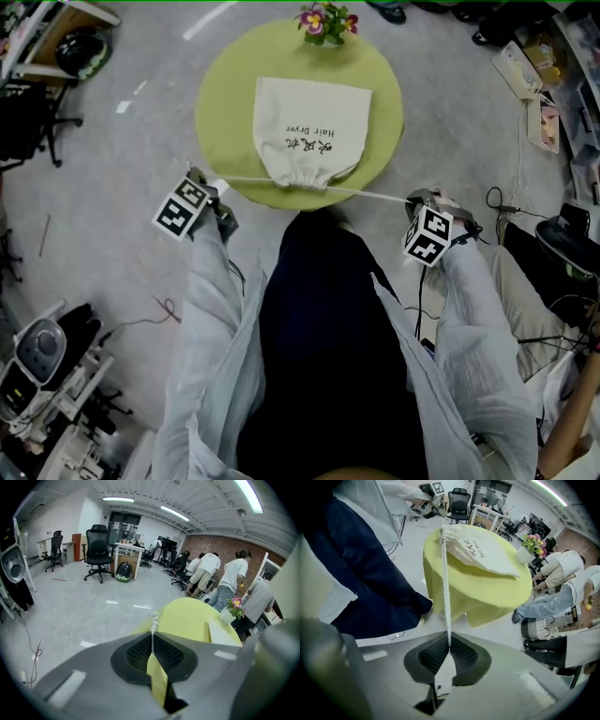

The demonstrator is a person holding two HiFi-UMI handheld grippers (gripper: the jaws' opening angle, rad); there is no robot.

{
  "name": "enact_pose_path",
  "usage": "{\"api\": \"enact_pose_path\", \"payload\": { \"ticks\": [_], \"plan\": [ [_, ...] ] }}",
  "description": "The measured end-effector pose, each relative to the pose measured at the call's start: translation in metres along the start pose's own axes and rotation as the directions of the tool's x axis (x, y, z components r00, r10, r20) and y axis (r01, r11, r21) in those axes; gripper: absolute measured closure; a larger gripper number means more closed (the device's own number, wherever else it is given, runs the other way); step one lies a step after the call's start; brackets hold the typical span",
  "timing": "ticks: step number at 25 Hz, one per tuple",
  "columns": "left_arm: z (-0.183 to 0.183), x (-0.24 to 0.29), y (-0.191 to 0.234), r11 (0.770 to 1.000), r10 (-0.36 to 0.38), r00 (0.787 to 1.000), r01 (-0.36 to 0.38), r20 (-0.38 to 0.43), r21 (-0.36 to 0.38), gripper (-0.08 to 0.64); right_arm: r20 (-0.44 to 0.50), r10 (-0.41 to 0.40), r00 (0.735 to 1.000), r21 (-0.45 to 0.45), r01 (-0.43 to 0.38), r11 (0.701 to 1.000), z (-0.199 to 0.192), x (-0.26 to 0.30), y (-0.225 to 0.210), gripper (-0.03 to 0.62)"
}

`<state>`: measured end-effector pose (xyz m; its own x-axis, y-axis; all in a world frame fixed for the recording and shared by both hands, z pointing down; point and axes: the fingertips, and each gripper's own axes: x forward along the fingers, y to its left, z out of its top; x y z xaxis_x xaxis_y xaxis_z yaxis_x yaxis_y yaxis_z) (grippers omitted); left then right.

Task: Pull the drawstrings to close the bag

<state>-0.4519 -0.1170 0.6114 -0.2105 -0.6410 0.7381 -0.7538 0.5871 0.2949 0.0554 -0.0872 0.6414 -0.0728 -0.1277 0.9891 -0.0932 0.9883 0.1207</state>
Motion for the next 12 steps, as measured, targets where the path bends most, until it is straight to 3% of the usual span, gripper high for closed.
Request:
{"api": "enact_pose_path", "payload": {
  "ticks": [12],
  "plan": [
    [-0.003,0.011,0.013,0.999,0.034,0.999,-0.034,-0.020,0.010,0.529,-0.001,-0.028,1.000,0.030,0.028,0.999,-0.011,0.005,-0.006,0.581]
  ]
}}
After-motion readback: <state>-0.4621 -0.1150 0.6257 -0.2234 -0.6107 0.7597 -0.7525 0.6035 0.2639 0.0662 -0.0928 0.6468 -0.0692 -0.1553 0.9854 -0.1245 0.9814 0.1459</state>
